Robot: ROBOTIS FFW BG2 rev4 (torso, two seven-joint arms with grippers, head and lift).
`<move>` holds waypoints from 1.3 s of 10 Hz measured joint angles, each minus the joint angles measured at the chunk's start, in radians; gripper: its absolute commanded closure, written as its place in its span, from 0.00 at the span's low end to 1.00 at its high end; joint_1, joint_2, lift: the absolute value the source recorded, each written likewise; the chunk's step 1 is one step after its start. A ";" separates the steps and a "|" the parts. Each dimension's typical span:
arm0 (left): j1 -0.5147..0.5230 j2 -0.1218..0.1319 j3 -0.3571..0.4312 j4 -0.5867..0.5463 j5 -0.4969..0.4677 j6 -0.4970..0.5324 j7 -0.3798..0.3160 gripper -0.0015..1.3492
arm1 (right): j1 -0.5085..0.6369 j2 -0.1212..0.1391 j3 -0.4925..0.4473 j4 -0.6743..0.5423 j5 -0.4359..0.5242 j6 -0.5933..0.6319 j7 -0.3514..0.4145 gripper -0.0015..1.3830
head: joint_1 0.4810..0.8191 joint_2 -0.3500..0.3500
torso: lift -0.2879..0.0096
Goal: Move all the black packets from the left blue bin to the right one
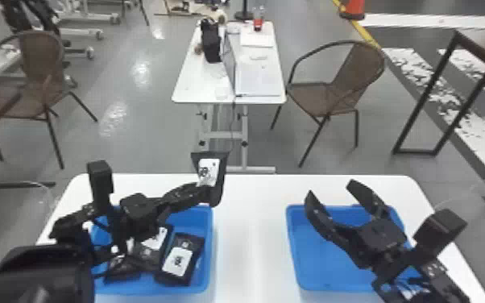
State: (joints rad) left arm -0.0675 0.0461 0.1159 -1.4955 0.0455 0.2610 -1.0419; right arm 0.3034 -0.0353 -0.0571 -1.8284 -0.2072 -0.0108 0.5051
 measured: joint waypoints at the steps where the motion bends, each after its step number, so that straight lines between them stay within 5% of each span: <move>1: -0.046 0.000 -0.046 0.065 0.052 -0.030 -0.044 0.90 | -0.036 -0.006 0.010 0.019 -0.016 0.016 0.026 0.07 | 0.63 0.40 | 0.97; 3: -0.128 0.000 -0.124 0.165 0.113 -0.045 -0.103 0.90 | -0.107 -0.012 0.019 0.072 -0.031 0.030 0.048 0.07 | 0.63 0.35 | 0.97; 9: -0.209 -0.033 -0.246 0.277 0.150 -0.069 -0.124 0.90 | -0.258 -0.012 0.079 0.185 -0.075 0.059 0.084 0.07 | 0.63 0.31 | 0.97; 10: -0.216 -0.036 -0.253 0.284 0.155 -0.072 -0.124 0.90 | -0.261 -0.012 0.088 0.189 -0.083 0.069 0.086 0.16 | 0.63 0.31 | 0.97; 11: -0.220 -0.037 -0.260 0.288 0.161 -0.074 -0.124 0.90 | -0.266 -0.012 0.093 0.200 -0.091 0.074 0.094 0.52 | 0.63 0.31 | 0.97; 13: -0.222 -0.038 -0.268 0.290 0.171 -0.073 -0.124 0.90 | -0.274 -0.013 0.095 0.222 -0.117 0.078 0.096 0.75 | 0.63 0.31 | 0.97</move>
State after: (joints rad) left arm -0.2896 0.0085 -0.1517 -1.2051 0.2167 0.1878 -1.1656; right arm 0.0297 -0.0485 0.0382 -1.6064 -0.3245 0.0668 0.6014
